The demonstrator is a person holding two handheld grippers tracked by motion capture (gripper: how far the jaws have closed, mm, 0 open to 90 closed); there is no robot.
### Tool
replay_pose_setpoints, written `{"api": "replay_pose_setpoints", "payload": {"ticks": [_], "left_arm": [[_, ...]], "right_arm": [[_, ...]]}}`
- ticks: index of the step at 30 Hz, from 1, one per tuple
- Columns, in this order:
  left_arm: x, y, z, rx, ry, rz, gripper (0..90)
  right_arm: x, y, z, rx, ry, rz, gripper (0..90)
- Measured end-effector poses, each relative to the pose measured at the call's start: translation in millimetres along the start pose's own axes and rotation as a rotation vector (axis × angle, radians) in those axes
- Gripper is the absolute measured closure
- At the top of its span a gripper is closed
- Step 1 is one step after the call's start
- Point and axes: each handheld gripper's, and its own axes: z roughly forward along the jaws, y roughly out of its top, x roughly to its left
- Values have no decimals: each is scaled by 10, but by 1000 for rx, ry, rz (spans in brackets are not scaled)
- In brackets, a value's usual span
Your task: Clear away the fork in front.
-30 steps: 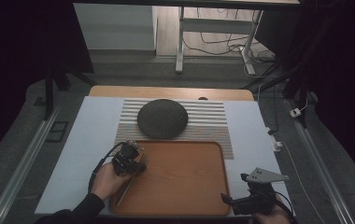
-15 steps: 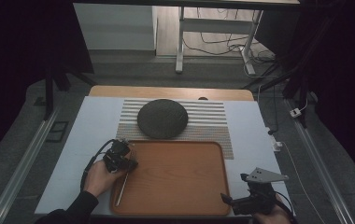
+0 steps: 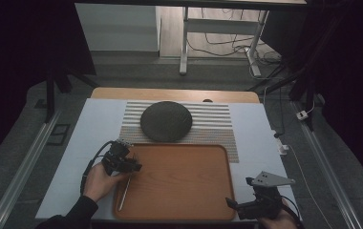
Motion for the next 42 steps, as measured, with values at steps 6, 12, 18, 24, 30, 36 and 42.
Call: {"api": "replay_pose_setpoints", "payload": {"ticks": [6,12,18,24,30,36,42], "left_arm": [[-71,-23,-135,-63,-17,45,307],[-159,-99,-293,-103,-30,57,188],[-234,-185,-447,-160,-57,82,80],[-301,-272,-552,-197,-83,100,29],[-325,-401,-621,-199,-98,94,9],[-322,-555,-702,-226,-132,63,4],[-317,-708,-803,-253,-135,50,0]], "right_arm": [[-1,0,-3,-1,-1,0,0],[-2,0,-4,-1,-5,2,0],[-4,-1,-5,-3,-7,7,0],[-5,-1,-5,-2,-7,7,0],[-6,1,-5,2,-6,5,0],[-7,1,-2,3,-4,7,0],[-8,1,-1,3,-5,8,0]]}}
